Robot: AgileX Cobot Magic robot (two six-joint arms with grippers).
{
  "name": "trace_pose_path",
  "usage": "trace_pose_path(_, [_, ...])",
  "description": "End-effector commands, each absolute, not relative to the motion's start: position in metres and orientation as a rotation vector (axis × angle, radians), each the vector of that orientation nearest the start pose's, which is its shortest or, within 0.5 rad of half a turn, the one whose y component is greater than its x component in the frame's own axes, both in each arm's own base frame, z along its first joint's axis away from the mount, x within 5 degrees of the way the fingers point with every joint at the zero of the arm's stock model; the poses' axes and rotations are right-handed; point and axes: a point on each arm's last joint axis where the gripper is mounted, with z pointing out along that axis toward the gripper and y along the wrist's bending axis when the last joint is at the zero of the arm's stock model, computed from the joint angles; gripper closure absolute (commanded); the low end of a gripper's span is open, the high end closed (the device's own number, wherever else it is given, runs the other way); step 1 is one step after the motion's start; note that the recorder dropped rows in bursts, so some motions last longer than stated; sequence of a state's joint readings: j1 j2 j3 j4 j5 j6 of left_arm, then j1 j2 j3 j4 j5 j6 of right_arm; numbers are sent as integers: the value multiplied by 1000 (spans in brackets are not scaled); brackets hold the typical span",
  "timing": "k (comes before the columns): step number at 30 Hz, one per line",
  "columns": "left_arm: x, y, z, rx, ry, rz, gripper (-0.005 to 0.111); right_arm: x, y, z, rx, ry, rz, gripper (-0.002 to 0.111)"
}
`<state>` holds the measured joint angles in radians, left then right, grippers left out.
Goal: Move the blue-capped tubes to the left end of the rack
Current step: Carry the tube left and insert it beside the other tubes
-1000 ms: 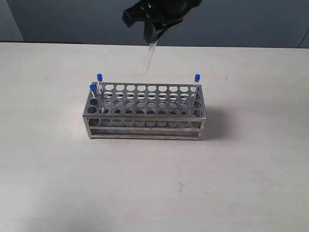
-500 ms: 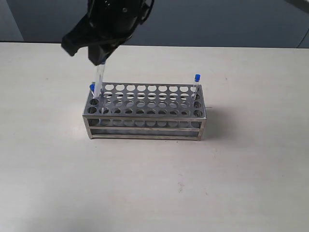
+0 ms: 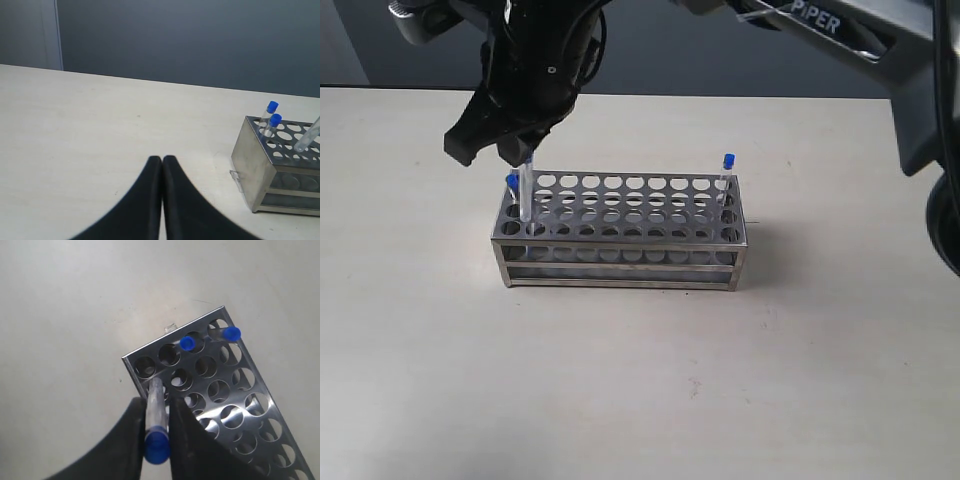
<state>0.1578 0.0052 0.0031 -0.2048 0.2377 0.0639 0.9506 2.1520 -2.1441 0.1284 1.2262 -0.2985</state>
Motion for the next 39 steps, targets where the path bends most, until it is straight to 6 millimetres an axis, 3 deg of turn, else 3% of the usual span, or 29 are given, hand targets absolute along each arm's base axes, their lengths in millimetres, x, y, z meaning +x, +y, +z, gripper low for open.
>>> trace_pose_path(1, [55, 4, 192, -206, 1707, -33, 106, 268, 392, 298, -1610, 2222, 347, 109])
trace_pose_path(13, [55, 4, 192, -206, 1707, -33, 106, 272, 398, 295, -1597, 2158, 361, 109])
trace_pose_path(39, [55, 4, 192, -206, 1707, -33, 106, 288, 423, 227, -1609, 2189, 380, 109])
